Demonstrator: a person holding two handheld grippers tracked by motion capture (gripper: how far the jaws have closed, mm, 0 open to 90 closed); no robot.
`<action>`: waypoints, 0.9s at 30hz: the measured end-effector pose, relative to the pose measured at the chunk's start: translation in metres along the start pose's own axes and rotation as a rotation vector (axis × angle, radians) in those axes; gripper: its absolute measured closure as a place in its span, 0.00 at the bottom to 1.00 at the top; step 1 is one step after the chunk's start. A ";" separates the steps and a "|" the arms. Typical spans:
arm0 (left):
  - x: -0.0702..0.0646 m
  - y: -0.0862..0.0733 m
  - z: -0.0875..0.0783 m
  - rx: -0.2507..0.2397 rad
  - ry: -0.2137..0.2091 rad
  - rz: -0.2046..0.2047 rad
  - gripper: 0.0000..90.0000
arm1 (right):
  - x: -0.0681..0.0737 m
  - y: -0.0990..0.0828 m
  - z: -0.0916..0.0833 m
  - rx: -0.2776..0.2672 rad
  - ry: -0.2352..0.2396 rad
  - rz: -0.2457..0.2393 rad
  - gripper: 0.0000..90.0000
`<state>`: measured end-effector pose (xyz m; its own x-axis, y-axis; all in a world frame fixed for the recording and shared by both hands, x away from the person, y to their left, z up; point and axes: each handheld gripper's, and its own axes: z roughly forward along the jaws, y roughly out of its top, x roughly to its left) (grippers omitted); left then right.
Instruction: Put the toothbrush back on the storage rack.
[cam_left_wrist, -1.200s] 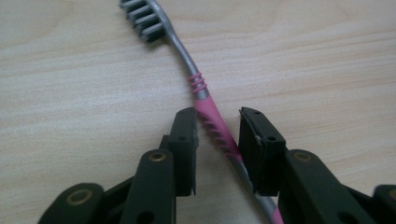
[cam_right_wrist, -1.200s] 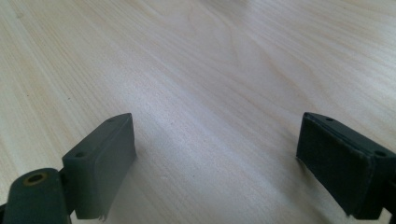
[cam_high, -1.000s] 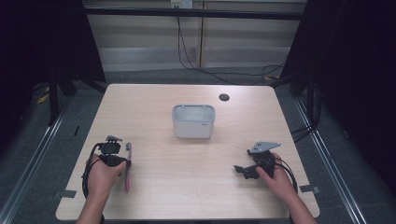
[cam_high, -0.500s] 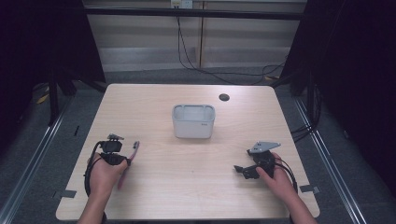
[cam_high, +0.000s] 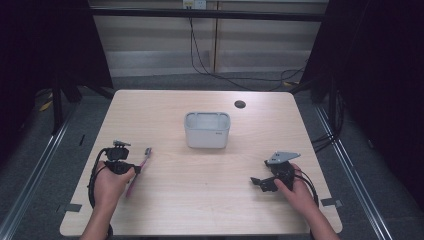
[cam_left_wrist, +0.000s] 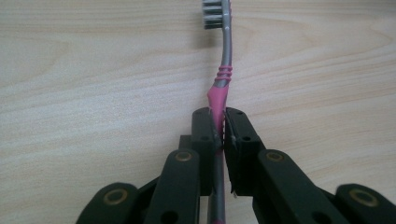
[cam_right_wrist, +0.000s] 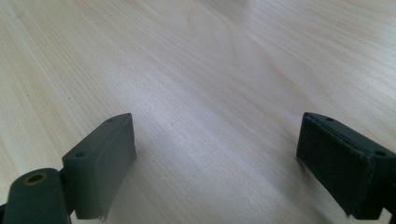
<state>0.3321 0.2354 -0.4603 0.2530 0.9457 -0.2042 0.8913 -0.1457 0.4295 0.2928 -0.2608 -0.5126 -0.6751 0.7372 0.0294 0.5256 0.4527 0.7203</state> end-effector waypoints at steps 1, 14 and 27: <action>0.001 -0.001 0.002 0.010 0.001 0.004 0.92 | 0.000 0.000 0.000 0.000 0.000 0.000 0.12; 0.003 -0.005 0.010 0.012 0.015 0.027 0.92 | 0.000 0.000 0.000 0.000 0.000 0.000 0.12; -0.008 0.013 0.026 0.005 0.050 0.079 0.87 | 0.000 0.000 0.000 0.001 -0.001 0.001 0.12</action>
<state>0.3511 0.2188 -0.4762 0.3036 0.9444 -0.1259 0.8712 -0.2217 0.4379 0.2926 -0.2608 -0.5125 -0.6742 0.7380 0.0296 0.5266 0.4522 0.7198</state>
